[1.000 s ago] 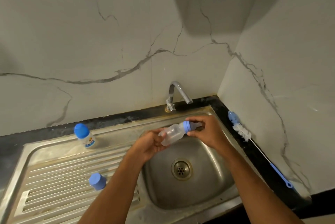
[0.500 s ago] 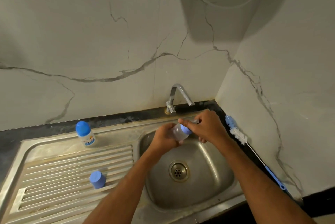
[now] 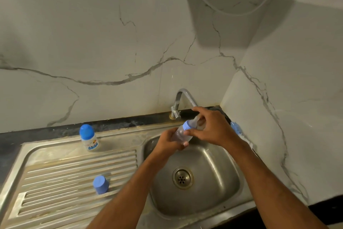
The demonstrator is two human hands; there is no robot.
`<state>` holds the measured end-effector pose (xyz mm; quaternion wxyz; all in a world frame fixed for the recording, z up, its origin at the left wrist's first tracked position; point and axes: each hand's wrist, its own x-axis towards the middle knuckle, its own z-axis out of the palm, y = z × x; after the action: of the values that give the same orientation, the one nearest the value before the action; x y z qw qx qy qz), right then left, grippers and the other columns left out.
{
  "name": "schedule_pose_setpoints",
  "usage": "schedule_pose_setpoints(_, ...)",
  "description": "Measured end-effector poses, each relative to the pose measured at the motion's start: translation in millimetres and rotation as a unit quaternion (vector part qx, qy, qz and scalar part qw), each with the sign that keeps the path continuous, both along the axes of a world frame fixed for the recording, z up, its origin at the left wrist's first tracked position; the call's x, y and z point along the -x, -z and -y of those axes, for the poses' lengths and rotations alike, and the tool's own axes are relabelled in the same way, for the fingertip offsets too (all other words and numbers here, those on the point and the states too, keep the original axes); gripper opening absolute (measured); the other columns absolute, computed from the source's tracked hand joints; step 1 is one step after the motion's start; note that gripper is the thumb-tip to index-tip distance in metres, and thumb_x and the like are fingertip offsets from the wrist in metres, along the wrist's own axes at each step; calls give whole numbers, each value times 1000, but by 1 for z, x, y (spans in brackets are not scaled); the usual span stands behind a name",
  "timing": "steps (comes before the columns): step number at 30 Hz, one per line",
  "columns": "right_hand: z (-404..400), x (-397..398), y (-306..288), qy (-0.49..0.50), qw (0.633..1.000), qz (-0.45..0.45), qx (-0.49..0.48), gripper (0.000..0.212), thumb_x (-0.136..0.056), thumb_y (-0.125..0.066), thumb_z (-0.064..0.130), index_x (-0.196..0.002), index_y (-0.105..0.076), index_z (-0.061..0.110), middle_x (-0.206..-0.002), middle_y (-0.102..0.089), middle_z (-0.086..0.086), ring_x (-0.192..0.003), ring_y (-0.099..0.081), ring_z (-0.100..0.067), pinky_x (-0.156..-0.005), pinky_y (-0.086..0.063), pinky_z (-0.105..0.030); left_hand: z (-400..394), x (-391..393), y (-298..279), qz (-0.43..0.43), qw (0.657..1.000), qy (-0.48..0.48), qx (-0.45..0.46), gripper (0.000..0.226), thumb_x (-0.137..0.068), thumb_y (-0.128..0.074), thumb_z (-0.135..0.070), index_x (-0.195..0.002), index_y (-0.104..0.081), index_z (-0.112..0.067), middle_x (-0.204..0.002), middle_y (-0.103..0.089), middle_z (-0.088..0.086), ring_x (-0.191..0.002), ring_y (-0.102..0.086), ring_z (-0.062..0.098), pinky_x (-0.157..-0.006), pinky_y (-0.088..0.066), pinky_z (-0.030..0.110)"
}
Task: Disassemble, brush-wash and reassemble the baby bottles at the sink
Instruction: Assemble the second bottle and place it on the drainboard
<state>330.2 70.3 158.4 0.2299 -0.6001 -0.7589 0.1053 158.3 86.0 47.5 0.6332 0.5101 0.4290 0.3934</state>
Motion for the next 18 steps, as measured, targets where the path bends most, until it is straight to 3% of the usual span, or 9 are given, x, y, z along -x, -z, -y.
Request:
schedule_pose_setpoints(2,-1,2,0,-54,998,-18,23,70,-74,-86,29,-136,-55,23,-114,-68,6,-105,-64,-9,-90,-56,-24,-2,1,-1,-5,1000,9,-8,48,-79,-80,-1,-121,-61,-14,-112,-69,10,-99,-69,20,-77,-59,25)
schedule_pose_setpoints(3,-1,4,2,-64,998,-15,20,62,-74,-86,20,-130,-61,20,-116,-69,3,-107,-64,-11,-92,-55,-23,-1,1,-2,-10,1000,11,-14,51,-78,-81,-3,-124,-61,-12,-114,-69,12,-101,-69,23,-78,-60,27)
schedule_pose_setpoints(6,-1,9,6,-9,999,23,-42,30,-75,-85,33,-95,-75,13,-84,-74,0,-74,-67,-10,-70,-54,-12,3,0,-2,-20,999,23,-22,50,-76,-82,-6,-121,-62,-16,-113,-68,10,-103,-67,24,-79,-59,27)
schedule_pose_setpoints(8,-2,10,6,38,997,62,-31,38,-74,-83,47,-80,-74,11,-68,-70,0,-62,-64,-11,-59,-51,-13,7,0,-2,-15,999,27,-20,42,-79,-78,0,-110,-62,-24,-106,-67,2,-99,-66,18,-78,-59,24)
schedule_pose_setpoints(10,-2,9,4,54,995,79,1,44,-72,-82,53,-84,-75,11,-72,-71,-1,-66,-66,-11,-64,-56,-19,10,1,-1,-10,999,40,-25,40,-81,-76,2,-105,-63,-26,-103,-68,0,-95,-66,15,-77,-58,23)
schedule_pose_setpoints(14,-3,9,-5,-54,996,59,45,53,-77,-82,38,-124,-68,20,-114,-72,1,-101,-66,-9,-91,-52,-20,8,7,-5,7,998,57,-15,36,-84,-71,5,-103,-63,-25,-97,-70,-2,-88,-69,11,-80,-58,27)
schedule_pose_setpoints(18,-3,14,-2,-40,996,84,16,35,-82,-79,33,-111,-72,13,-95,-74,-3,-84,-65,-10,-81,-48,-13,11,4,-3,-2,999,34,-7,44,-83,-76,-3,-116,-56,-24,-113,-64,2,-101,-66,17,-77,-58,21)
